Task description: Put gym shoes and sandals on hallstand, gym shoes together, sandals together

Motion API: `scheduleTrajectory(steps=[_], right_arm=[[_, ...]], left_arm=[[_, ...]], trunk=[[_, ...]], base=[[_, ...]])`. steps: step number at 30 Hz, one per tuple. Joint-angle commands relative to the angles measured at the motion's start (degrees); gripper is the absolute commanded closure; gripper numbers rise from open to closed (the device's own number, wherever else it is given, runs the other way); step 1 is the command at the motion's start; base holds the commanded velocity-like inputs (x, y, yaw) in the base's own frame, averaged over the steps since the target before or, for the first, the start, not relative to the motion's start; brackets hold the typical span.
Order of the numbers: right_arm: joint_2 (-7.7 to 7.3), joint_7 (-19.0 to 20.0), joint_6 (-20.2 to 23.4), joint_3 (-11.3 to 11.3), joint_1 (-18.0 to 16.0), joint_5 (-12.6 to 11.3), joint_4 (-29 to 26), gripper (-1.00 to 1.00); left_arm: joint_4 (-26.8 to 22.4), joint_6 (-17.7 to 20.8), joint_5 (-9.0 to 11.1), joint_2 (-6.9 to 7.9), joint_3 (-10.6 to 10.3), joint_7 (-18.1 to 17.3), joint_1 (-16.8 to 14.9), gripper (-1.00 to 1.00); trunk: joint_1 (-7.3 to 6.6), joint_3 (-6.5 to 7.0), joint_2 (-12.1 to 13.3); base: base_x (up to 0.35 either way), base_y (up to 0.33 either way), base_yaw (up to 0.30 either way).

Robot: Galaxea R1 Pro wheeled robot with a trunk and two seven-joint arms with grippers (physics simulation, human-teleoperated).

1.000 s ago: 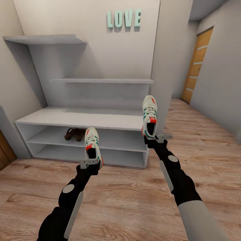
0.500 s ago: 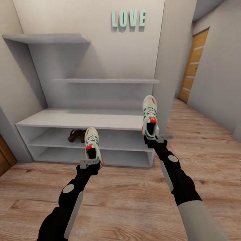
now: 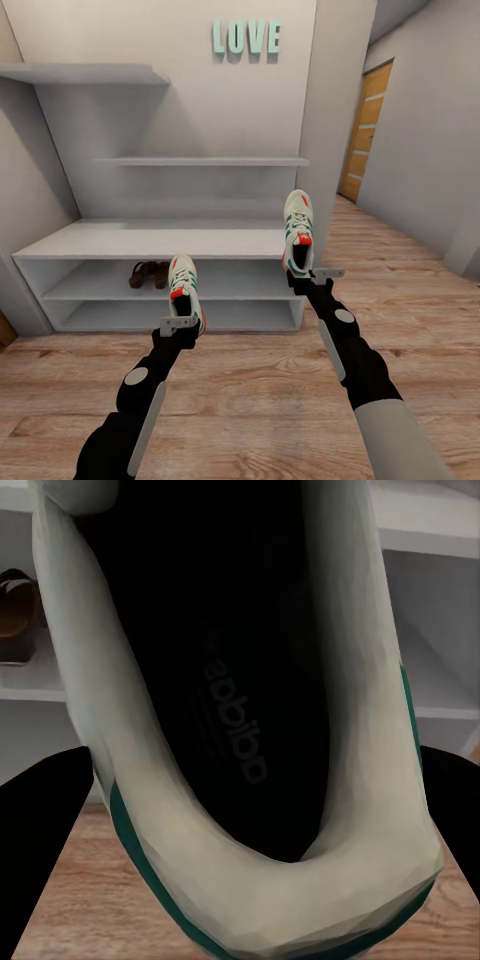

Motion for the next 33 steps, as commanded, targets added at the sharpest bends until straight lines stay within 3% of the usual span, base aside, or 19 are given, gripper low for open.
scheduleTrajectory(steps=[1, 16, 19, 21, 23, 24, 25, 27, 29, 30, 31, 32, 33], right_arm=[[-0.01, 0.0, 0.3, 0.0, 0.0, -0.3, -0.1, 1.00], [-0.05, -0.1, 0.1, -0.4, 0.0, -0.4, 0.0, 1.00], [-0.25, -0.2, 0.2, -3.2, 0.0, -0.4, -0.2, 1.00], [-0.34, -0.1, 0.2, -6.6, 0.0, -0.6, -0.2, 1.00], [-0.39, 0.0, 0.4, -13.9, 0.0, -1.0, -0.3, 1.00], [-0.40, 0.0, 0.5, -16.1, 0.0, -1.0, -0.3, 1.00], [-0.44, 0.0, 1.2, -21.2, 0.0, -1.1, -0.3, 1.00], [-0.54, 0.1, 2.5, -26.8, 0.0, -1.1, -0.3, 1.00], [-2.08, 0.2, 6.3, -39.7, 0.0, -1.1, -0.3, 1.00], [-2.84, 0.2, 7.4, -43.1, 0.0, -1.1, -0.3, 1.00], [-4.62, 0.3, 9.6, -49.8, 0.0, -1.1, -0.3, 1.00], [-5.61, 0.3, 10.7, -53.0, 0.0, -1.1, -0.3, 1.00], [-7.90, 0.3, 12.7, -59.1, 0.0, -1.1, -0.3, 1.00]], left_arm=[[-0.1, 0.3, 0.2, 0.01, -0.1, 0.4, 0.0, 1.00], [-0.1, 0.2, -0.3, 0.08, 0.0, 0.6, 0.0, 1.00], [0.0, 0.2, -0.3, 0.09, -0.1, 0.6, 0.0, 1.00], [0.1, 0.2, -0.3, 0.10, -0.1, 0.5, 0.0, 1.00], [0.2, 0.2, -0.3, 0.10, -0.2, 0.4, 0.0, 1.00], [0.2, 0.2, -0.3, 0.10, -0.2, 0.4, 0.0, 1.00], [0.2, 0.2, -0.3, 0.10, -0.2, 0.4, 0.0, 1.00], [0.2, 0.2, -0.3, 0.10, -0.2, 0.4, 0.0, 1.00], [0.3, 0.2, -0.2, 0.10, -0.2, 0.4, 0.0, 1.00], [0.3, 0.2, -0.2, 0.10, -0.2, 0.4, 0.0, 1.00], [0.3, 0.2, -0.2, 0.10, -0.2, 0.3, 0.0, 1.00], [0.3, 0.2, -0.2, 0.10, -0.2, 0.3, 0.0, 1.00], [0.3, 0.2, -0.1, 0.10, -0.2, 0.3, 0.0, 1.00]], trunk=[[-0.01, -0.06, 0.0], [-0.01, -0.06, 0.0], [-0.01, -0.06, 0.0], [-0.01, -0.06, 0.0], [-0.01, -0.06, 0.0], [-0.01, -0.06, 0.0], [-0.01, -0.06, 0.0], [-0.01, -0.06, 0.0], [-0.01, -0.06, 0.0], [-0.01, -0.06, 0.0], [-0.01, -0.06, 0.0], [-0.01, -0.06, 0.0], [-0.01, -0.06, 0.0]], base=[[0.000, 0.008, -0.005], [0.000, 0.001, 0.000], [0.000, 0.000, 0.000], [0.000, 0.000, 0.000], [0.000, 0.000, 0.000], [0.000, 0.000, 0.000], [0.000, 0.000, 0.000], [0.000, 0.000, 0.000], [0.000, 0.000, 0.000], [0.000, 0.000, 0.000], [0.000, 0.000, 0.000], [0.000, 0.000, 0.000], [0.000, 0.000, 0.000]])
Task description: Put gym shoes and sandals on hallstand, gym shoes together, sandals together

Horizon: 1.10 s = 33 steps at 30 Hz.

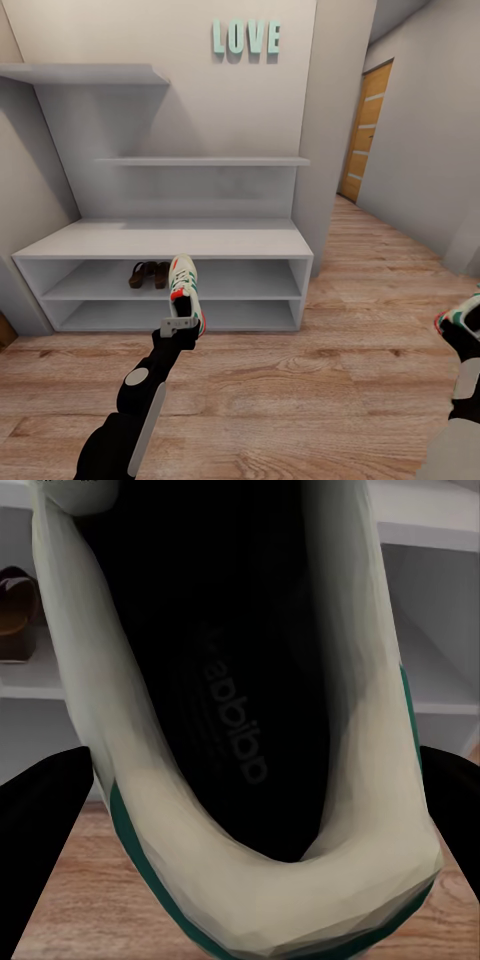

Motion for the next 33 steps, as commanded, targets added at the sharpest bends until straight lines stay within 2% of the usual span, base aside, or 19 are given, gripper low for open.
scheduleTrajectory(steps=[1, 2, 3, 4, 5, 6, 7, 10, 13, 16, 17, 18, 19, 20, 21, 23, 24, 26, 33], right_arm=[[-2.77, 0.0, 2.2, -6.9, 0.0, 0.1, 0.0, 1.00], [-4.15, 0.0, 3.0, -9.4, 0.0, 0.1, 0.0, 1.00], [-7.22, 0.0, 4.3, -13.7, 0.0, 0.2, 0.0, 1.00], [-8.92, 0.0, 4.8, -15.5, 0.0, 0.3, 0.0, 1.00], [-12.52, 0.0, 5.5, -18.4, 0.0, 0.3, 0.2, 1.00], [-14.30, 0.0, 5.7, -19.6, 0.0, 0.3, 0.3, 1.00], [-17.63, 0.0, 6.1, -21.2, 0.0, 0.4, 0.4, 1.00], [-22.78, -0.1, 6.4, -23.2, 0.0, 0.5, 0.6, 1.00], [-24.61, -0.1, 6.6, -23.9, 0.0, 0.5, 0.6, 1.00], [-25.21, -0.1, 6.6, -24.0, 0.0, 1.2, 0.6, 1.00], [-25.30, -0.1, 6.7, -24.0, 0.0, 2.4, 0.6, 1.00], [-25.39, -0.1, 6.7, -24.0, 0.0, 5.3, 0.5, 1.00], [-25.41, -0.1, 6.7, -24.0, 0.0, 6.5, 0.5, 1.00], [-25.45, -0.1, 6.7, -24.0, 0.0, 8.9, 0.5, 1.00], [-25.46, -0.1, 6.7, -24.1, 0.0, 12.3, 0.5, 1.00], [-25.49, -0.1, 6.7, -24.1, 0.0, 14.7, 0.5, 1.00], [-25.46, -0.1, 6.7, -24.1, 0.0, 15.1, 0.5, 1.00], [-25.24, -0.1, 6.7, -24.0, 0.0, 16.3, 0.2, 1.00], [-25.16, -0.1, 6.7, -23.9, 0.0, 16.6, 0.2, 1.00]], left_arm=[[-0.1, 0.3, 0.2, 0.01, -0.1, 0.4, 0.0, 1.00], [-0.1, 0.3, 0.2, 0.01, -0.1, 0.4, 0.0, 1.00], [0.0, 0.3, 0.2, 0.01, 0.0, 0.4, 0.0, 1.00], [0.0, 0.3, 0.2, 0.01, 0.0, 0.4, 0.0, 1.00], [0.1, 0.3, 0.2, 0.01, 0.0, 0.4, 0.0, 1.00], [0.2, 0.3, 0.2, 0.01, 0.0, 0.4, 0.0, 1.00], [0.8, 0.3, 0.2, 0.01, 0.0, 0.4, 0.0, 1.00], [3.1, 0.3, 0.0, -0.01, 0.0, 0.4, -0.1, 1.00], [4.6, 0.3, 0.0, -0.06, 0.0, 0.4, -0.1, 1.00], [5.5, 0.5, 0.1, -0.07, -0.1, 0.3, -0.3, 1.00], [6.5, 0.6, 0.1, -0.07, -0.1, 0.3, -0.4, 1.00], [9.5, 0.9, 0.2, -0.14, -0.1, 0.3, -0.6, 1.00], [10.8, 1.0, 0.2, -0.16, -0.1, 0.3, -0.7, 1.00], [13.4, 1.5, 0.2, -0.19, -0.1, 0.3, -1.3, 1.00], [17.9, 2.7, 0.2, -0.22, -0.1, 0.3, -3.5, 1.00], [24.0, 4.5, 0.3, -0.24, -0.1, 0.3, -7.2, 1.00], [25.6, 4.9, 0.3, -0.23, -0.1, 0.4, -8.2, 1.00], [33.7, 6.1, 0.1, -0.19, 0.0, 0.4, -13.2, 1.00], [35.7, 6.9, -0.1, -0.12, -0.1, 0.6, -18.2, 1.00]], trunk=[[-0.01, -0.06, 0.0], [-0.01, -0.06, 0.0], [-0.01, -0.06, 0.0], [-0.01, -0.06, 0.0], [-0.01, -0.06, 0.0], [-0.01, -0.06, 0.0], [-0.01, -0.06, 0.0], [-0.01, -0.06, 0.0], [-0.01, -0.06, 0.0], [-0.01, -0.06, 0.0], [-0.01, -0.06, 0.0], [-0.01, -0.06, 0.0], [-0.01, -0.06, 0.0], [-0.01, -0.06, 0.0], [-0.01, -0.06, 0.0], [-0.01, -0.06, 0.0], [-0.01, -0.06, 0.0], [-0.01, -0.06, 0.0], [-0.01, -0.06, 0.0]], base=[[0.000, 0.000, 0.000], [0.000, 0.000, 0.000], [0.000, 0.000, 0.000], [0.000, 0.000, 0.000], [0.000, 0.000, 0.000], [0.000, 0.000, 0.000], [0.000, 0.000, 0.000], [0.000, 0.000, 0.000], [0.000, 0.000, 0.000], [0.000, 0.000, 0.000], [0.000, 0.000, 0.000], [0.000, 0.000, 0.000], [0.000, 0.000, 0.000], [0.000, 0.000, 0.000], [0.000, 0.000, 0.000], [0.000, 0.000, 0.000], [0.000, 0.000, 0.000], [0.000, 0.000, 0.000], [0.000, 0.000, 0.000]])
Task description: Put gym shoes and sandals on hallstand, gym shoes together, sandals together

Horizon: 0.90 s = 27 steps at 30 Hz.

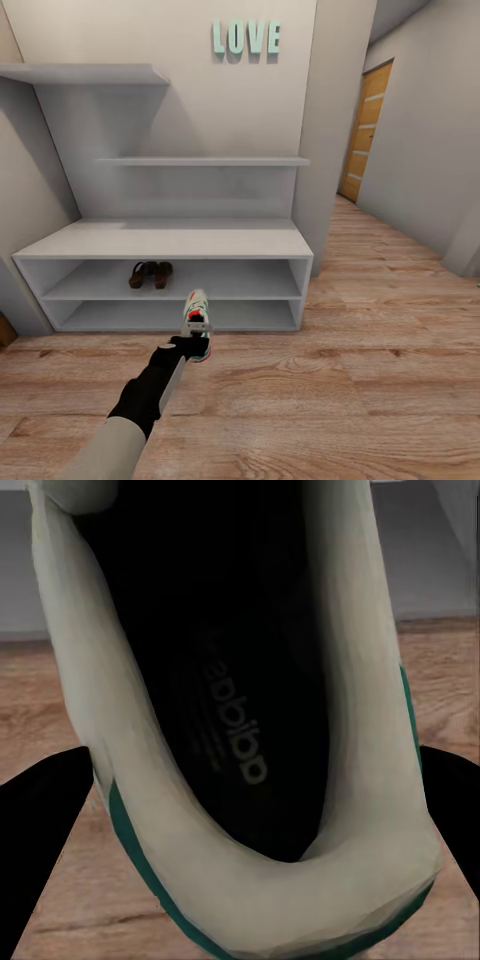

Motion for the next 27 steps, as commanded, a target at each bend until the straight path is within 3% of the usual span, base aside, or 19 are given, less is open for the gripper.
scheduleTrajectory(steps=[1, 4, 10, 16, 21, 24, 27], right_arm=[[-0.01, 0.0, 0.3, 0.0, -0.1, 0.2, 0.0, 1.00], [0.00, 0.0, 0.2, 0.0, -0.1, 0.3, 0.0, 1.00], [0.00, 0.0, 0.2, 0.0, -0.1, 0.3, 0.0, 1.00], [0.00, 0.0, 0.2, 0.0, -0.1, 0.3, 0.0, 1.00], [0.00, 0.0, 0.2, 0.0, -0.1, 0.3, 0.1, 1.00], [0.00, 0.0, 0.2, 0.0, -0.1, 0.3, 0.2, 1.00], [0.00, 0.0, 0.2, 0.0, -0.1, 0.4, 0.2, 1.00]], left_arm=[[0.0, 0.5, 0.1, 0.01, -0.1, 0.4, -0.5, 1.00], [0.1, 3.2, -0.8, -0.14, -0.3, 0.4, -1.8, 1.00], [0.0, 6.7, -5.7, -0.78, -1.3, 0.2, -2.7, 1.00], [0.2, 6.0, -6.6, -0.63, -1.4, 0.1, -2.8, 1.00], [1.9, 0.0, -6.7, -0.57, -1.4, 0.1, -2.9, 1.00], [5.9, -7.3, -6.8, -0.56, -1.4, 0.1, -2.9, 1.00], [8.3, -11.1, -6.7, -0.56, -1.4, 0.1, -2.9, 1.00]], trunk=[[-0.01, -0.06, 0.0], [-0.01, -0.06, 0.0], [-0.01, -0.06, 0.0], [-0.01, -0.06, 0.0], [-0.01, -0.06, 0.0], [-0.01, -0.06, 0.0], [-0.01, -0.06, 0.0]], base=[[0.000, 0.000, 0.000], [0.000, 0.000, 0.000], [0.000, 0.000, 0.000], [0.000, 0.000, 0.000], [0.000, 0.000, 0.000], [0.000, 0.000, 0.000], [0.000, 0.000, 0.000]])
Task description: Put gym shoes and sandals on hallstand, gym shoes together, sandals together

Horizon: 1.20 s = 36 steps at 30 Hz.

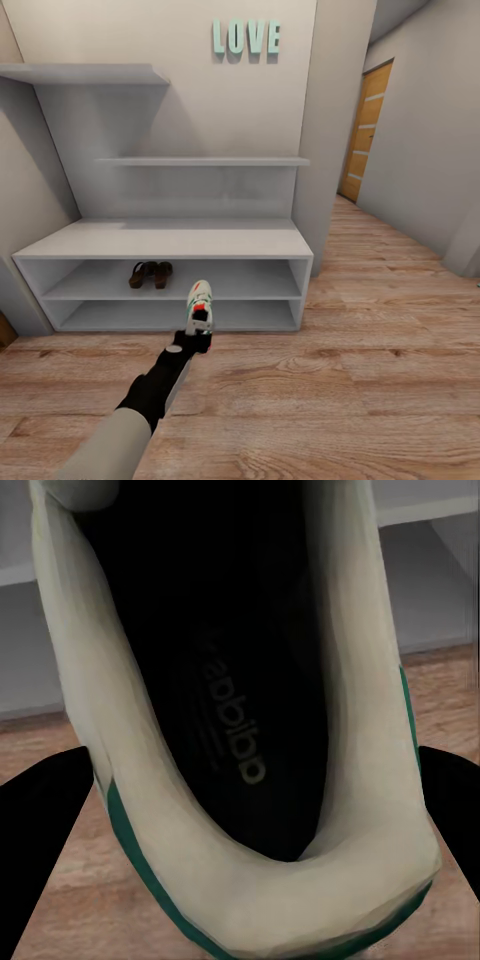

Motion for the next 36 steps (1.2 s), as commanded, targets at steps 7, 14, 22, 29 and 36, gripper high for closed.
scheduleTrajectory(steps=[7, 14, 22, 29, 36], right_arm=[[-0.01, 0.0, 0.3, 0.0, -0.1, 1.4, 0.0, 1.00], [-0.01, 0.0, 0.4, 0.0, -0.1, 5.8, 0.0, 1.00], [-0.01, 0.0, 0.4, 0.0, -0.1, 6.4, 0.0, 1.00], [-0.01, 0.0, 0.4, -0.1, -0.1, 6.2, 0.0, 1.00], [-0.01, 0.1, 0.3, -0.1, -0.1, 6.1, 0.0, 1.00]], left_arm=[[6.7, -13.6, -0.6, -0.01, -0.2, 0.3, 0.0, 1.00], [7.0, -14.3, -0.6, -0.02, -0.2, 0.3, 0.0, 1.00], [6.9, -14.3, -0.6, 0.01, -0.2, 0.2, 0.0, 1.00], [6.9, -14.2, -0.6, 0.02, -0.2, 0.2, 0.0, 1.00], [6.8, -14.2, -0.6, 0.02, -0.2, 0.1, 0.0, 1.00]], trunk=[[-0.01, -0.05, 0.0], [-0.01, -0.05, 0.0], [-0.01, -0.09, 0.0], [0.11, -1.43, -0.1], [0.11, -1.44, -0.1]], base=[[0.000, 0.000, 0.000], [0.000, 0.000, 0.000], [0.000, 0.000, 0.000], [0.000, 0.000, 0.000], [0.000, 0.000, 0.000]])
